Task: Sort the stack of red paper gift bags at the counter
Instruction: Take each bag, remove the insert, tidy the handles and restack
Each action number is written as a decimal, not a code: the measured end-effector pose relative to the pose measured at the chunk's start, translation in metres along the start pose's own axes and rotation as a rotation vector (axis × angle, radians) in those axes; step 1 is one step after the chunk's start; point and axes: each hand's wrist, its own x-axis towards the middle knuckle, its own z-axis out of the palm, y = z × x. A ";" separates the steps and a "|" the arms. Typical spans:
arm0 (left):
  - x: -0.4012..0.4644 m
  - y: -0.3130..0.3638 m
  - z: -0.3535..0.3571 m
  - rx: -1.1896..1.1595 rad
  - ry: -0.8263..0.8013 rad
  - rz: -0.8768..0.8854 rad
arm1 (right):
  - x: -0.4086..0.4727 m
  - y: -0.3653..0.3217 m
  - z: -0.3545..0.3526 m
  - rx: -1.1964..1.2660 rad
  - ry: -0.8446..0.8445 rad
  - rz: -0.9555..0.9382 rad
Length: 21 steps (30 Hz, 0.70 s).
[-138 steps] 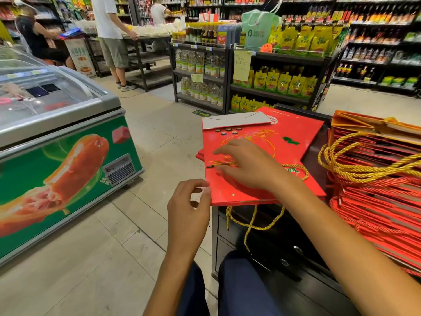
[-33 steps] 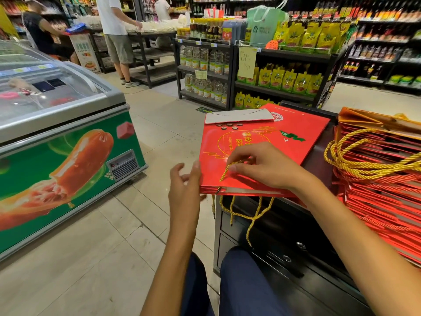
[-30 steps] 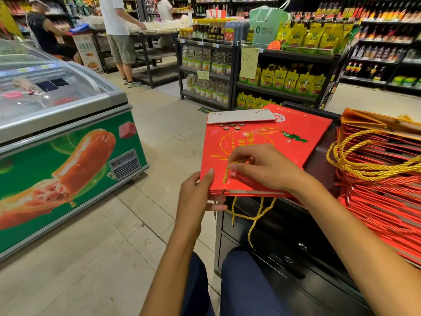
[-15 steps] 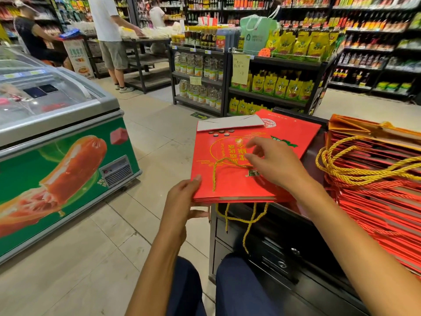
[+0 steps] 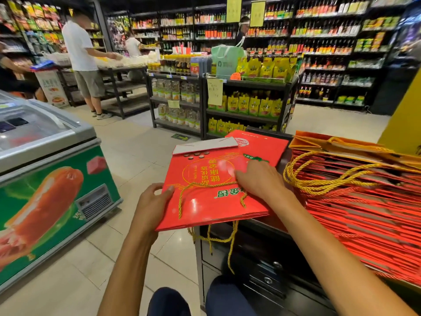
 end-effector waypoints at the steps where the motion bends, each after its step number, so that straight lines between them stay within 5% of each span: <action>1: -0.004 0.003 -0.005 -0.026 0.014 0.006 | -0.002 -0.005 -0.003 0.023 0.009 -0.009; 9: -0.025 0.093 -0.016 -0.029 0.066 0.258 | -0.005 -0.036 -0.070 0.111 0.152 -0.128; 21: 0.017 0.211 0.122 -0.101 -0.329 0.406 | 0.001 0.054 -0.226 -0.002 0.345 0.111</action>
